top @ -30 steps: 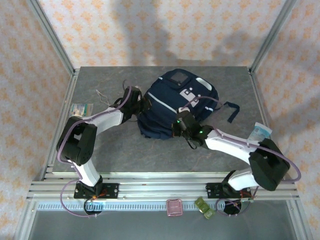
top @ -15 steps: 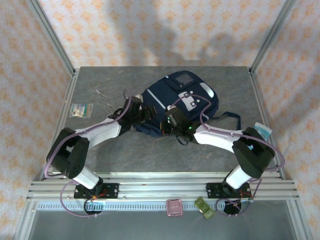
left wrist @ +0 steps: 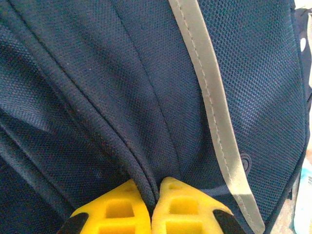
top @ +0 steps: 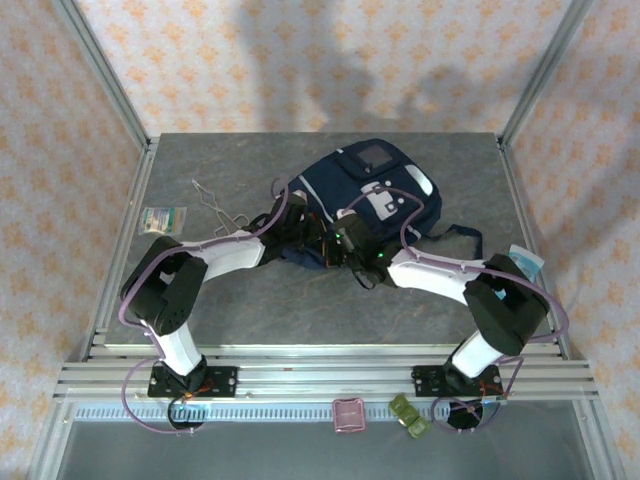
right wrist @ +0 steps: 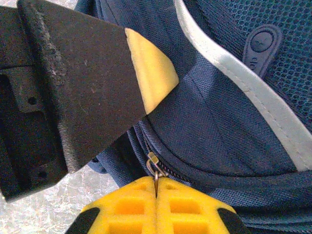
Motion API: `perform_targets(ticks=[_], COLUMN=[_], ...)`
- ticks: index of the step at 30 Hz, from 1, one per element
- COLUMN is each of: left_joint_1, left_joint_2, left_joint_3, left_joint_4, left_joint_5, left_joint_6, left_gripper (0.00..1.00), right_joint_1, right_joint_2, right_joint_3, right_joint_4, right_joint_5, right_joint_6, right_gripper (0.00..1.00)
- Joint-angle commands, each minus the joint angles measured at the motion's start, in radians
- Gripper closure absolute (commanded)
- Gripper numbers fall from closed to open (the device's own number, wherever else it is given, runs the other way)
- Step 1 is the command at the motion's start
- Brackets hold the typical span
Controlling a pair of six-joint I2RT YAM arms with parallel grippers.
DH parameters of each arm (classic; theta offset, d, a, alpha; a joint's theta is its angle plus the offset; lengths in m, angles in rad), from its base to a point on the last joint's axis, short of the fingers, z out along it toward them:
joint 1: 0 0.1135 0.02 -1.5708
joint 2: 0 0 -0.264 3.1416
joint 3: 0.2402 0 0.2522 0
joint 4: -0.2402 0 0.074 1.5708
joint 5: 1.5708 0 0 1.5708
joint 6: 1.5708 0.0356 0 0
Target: Pack books, pencil case, and school supplies into a backpack
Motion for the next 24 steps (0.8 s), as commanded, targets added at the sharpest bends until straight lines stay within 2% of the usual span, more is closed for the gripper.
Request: perform_targets(ticks=[1,7,14,18,24], left_joint_1=[0.019,0.065,0.098,0.098,0.118], left_joint_2=[0.018,-0.030,-0.056,-0.055,-0.057], left_joint_3=[0.016,-0.013,-0.025,-0.023,-0.021], left_joint_4=[0.016,0.006,-0.008,-0.004,0.004], left_joint_5=[-0.049,-0.047,-0.045,-0.045,-0.057], left_joint_6=[0.036,0.060,0.083,0.085,0.079], left_gripper=[1.00,1.00,1.00,1.00,1.00], right_joint_1=[0.009,-0.087,-0.197,-0.210,-0.212], right_joint_2=[-0.056,-0.127,-0.168,-0.145,-0.031], right_joint_3=[-0.005,-0.078,-0.098,-0.070,0.039], right_joint_4=[-0.050,-0.129,-0.201,-0.174,-0.142], right_joint_5=[0.008,0.042,0.158,0.169,0.220], right_joint_6=[-0.008,-0.018,-0.033,-0.013,0.009], right_gripper=[1.00,1.00,1.00,1.00,1.00])
